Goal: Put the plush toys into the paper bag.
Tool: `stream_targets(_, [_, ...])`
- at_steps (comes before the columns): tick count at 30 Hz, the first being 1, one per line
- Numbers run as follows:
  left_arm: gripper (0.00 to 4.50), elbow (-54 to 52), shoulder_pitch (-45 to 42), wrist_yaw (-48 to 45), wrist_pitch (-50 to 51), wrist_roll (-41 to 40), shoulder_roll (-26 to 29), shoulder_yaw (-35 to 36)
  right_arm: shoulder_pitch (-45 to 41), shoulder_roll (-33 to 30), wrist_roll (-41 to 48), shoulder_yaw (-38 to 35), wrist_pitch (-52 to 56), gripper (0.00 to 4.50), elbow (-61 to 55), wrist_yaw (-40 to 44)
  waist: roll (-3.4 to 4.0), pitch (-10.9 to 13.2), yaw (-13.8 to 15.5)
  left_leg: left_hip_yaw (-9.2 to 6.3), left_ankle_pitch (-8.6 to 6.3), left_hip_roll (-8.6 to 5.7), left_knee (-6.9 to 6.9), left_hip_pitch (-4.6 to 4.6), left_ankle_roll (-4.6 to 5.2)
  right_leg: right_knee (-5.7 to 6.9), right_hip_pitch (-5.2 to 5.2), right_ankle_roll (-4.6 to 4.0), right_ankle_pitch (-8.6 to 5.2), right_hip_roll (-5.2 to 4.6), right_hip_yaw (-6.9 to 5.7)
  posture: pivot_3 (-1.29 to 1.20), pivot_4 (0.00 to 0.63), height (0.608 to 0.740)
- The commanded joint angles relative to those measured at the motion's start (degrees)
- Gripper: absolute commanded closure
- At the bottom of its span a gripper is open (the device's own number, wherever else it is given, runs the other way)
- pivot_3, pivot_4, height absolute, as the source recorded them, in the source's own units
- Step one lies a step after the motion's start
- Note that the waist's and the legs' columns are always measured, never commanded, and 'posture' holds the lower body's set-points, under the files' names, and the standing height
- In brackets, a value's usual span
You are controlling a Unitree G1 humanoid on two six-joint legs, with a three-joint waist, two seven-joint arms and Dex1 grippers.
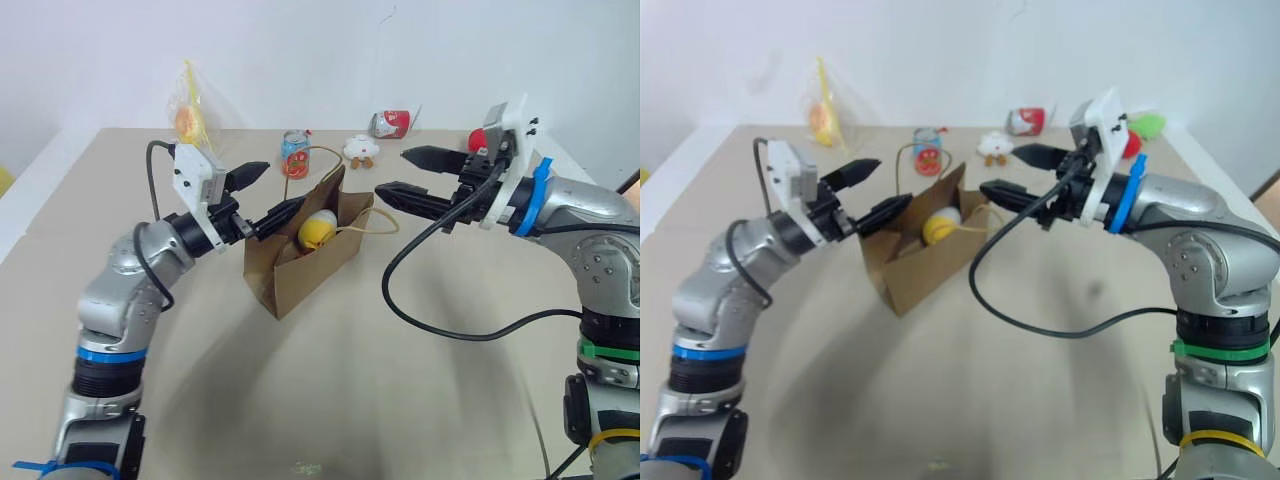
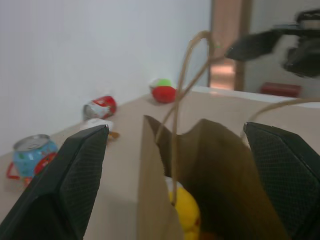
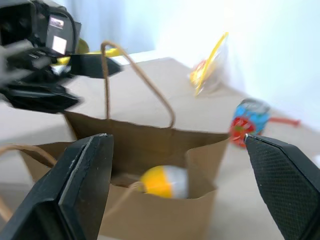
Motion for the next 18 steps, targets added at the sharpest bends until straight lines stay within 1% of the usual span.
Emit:
stream_targets(1, [0.00, -5.14, 2.34, -1.57, 3.89, -5.41, 3.18, 3.36, 1.18, -5.68, 0.13, -2.61, -1.59, 0.39, -1.24, 5.95, 0.00, 0.00, 0.03, 0.01, 0.00, -0.01, -0.01, 0.02, 0.00, 0.00, 0.01, -0.02, -0.02, -0.02, 0.00, 0.00, 0.150, 0.740])
stream_targets(2, [0.00, -6.04, 3.17, -1.71, 5.11, -6.83, 3.94, 4.04, 2.03, -8.10, 0.91, -3.25, -0.16, 0.49, -1.12, 7.98, 0.00, 0.00, 0.05, 0.00, 0.00, -0.01, -0.01, 0.01, 0.00, 0.00, 0.00, -0.02, -0.02, -0.02, -0.01, 0.00, 0.150, 0.740])
stream_targets(4, [0.00, -7.38, 4.16, -1.73, 6.76, -8.90, 4.98, 4.89, 3.59, -11.83, 2.04, -3.70, 1.71, 1.01, -1.30, 11.34, 0.01, 0.01, 0.12, -0.01, 0.00, -0.01, -0.01, 0.02, 0.00, -0.01, 0.02, -0.02, -0.02, -0.04, -0.02, 0.00, 0.150, 0.740])
stream_targets(5, [0.00, -8.15, 4.72, -1.71, 7.47, -9.98, 5.54, 5.36, 4.92, -13.85, 2.89, -3.68, 2.52, 1.46, -2.19, 13.55, 0.01, 0.01, 0.17, -0.01, 0.00, -0.01, -0.01, 0.01, 0.00, -0.01, 0.01, -0.03, -0.03, -0.05, -0.03, 0.00, 0.150, 0.740])
stream_targets(6, [0.00, -8.78, 5.28, -1.68, 7.95, -10.80, 6.04, 5.81, 6.00, -15.21, 3.93, -3.79, 3.27, 2.05, -3.15, 15.19, 0.01, 0.01, 0.20, -0.01, 0.00, -0.03, -0.01, 0.00, 0.00, -0.01, 0.01, -0.04, -0.04, -0.08, -0.05, 0.00, 0.150, 0.740])
stream_targets(7, [0.00, -9.28, 6.15, -1.87, 8.06, -11.12, 6.61, 6.30, 6.86, -16.05, 5.40, -3.80, 4.55, 2.33, -4.55, 16.20, 0.00, 0.01, 0.18, -0.01, 0.00, -0.04, -0.01, 0.01, 0.00, -0.01, 0.02, -0.04, -0.04, -0.08, -0.05, 0.00, 0.150, 0.740])
stream_targets(9, [0.00, -9.91, 7.99, -2.03, 7.00, -10.53, 7.48, 7.01, 7.52, -15.72, 7.91, -3.27, 6.44, 3.27, -7.39, 15.97, 0.01, 0.01, -0.18, 0.00, 0.00, -0.03, -0.01, 0.07, 0.00, 0.00, 0.03, -0.05, -0.04, -0.07, -0.04, 0.00, 0.150, 0.740])
stream_targets(10, [0.00, -10.32, 9.22, -2.20, 6.21, -10.06, 7.74, 7.41, 7.55, -14.53, 9.03, -2.31, 7.49, 3.87, -9.08, 14.79, 0.01, 0.01, -0.23, 0.04, -0.01, 0.02, -0.02, 0.14, -0.01, 0.01, 0.05, -0.06, -0.05, -0.04, -0.04, 0.00, 0.150, 0.740])
stream_targets(11, [0.00, -10.90, 10.57, -2.75, 4.42, -8.39, 8.07, 7.27, 7.95, -13.43, 9.26, -0.91, 7.73, 4.08, -10.80, 13.94, 0.01, 0.01, -0.35, 0.04, 0.00, 0.03, -0.02, 0.15, -0.01, 0.03, 0.05, -0.06, -0.05, -0.03, -0.04, 0.00, 0.150, 0.740])
stream_targets(12, [0.00, -11.30, 11.64, -3.03, 2.84, -6.90, 8.18, 7.06, 8.35, -12.52, 9.46, 0.25, 8.01, 4.42, -12.11, 13.37, 0.00, 0.01, -0.47, 0.03, 0.00, 0.05, -0.04, 0.19, -0.01, 0.04, 0.06, -0.07, -0.05, -0.01, -0.04, 0.00, 0.150, 0.740])
stream_targets(15, [0.00, -11.42, 13.91, -2.07, -0.42, -4.87, 7.23, 7.33, 9.24, -9.58, 8.73, 4.02, 7.94, 4.42, -15.43, 11.59, 0.00, 0.02, -0.20, -0.09, 0.06, 0.13, -0.05, 0.25, -0.11, 0.10, 0.09, -0.10, -0.07, 0.09, -0.13, 0.00, 0.150, 0.740])
stream_targets(18, [0.00, -11.63, 15.90, -1.44, -3.00, -3.01, 6.42, 7.48, 8.56, -3.77, 5.41, 9.84, 6.32, 4.42, -16.67, 7.13, 0.00, 0.01, 0.06, -0.08, 0.08, 0.13, -0.06, 0.24, -0.13, 0.10, 0.09, -0.11, -0.07, 0.09, -0.13, 0.00, 0.150, 0.740])
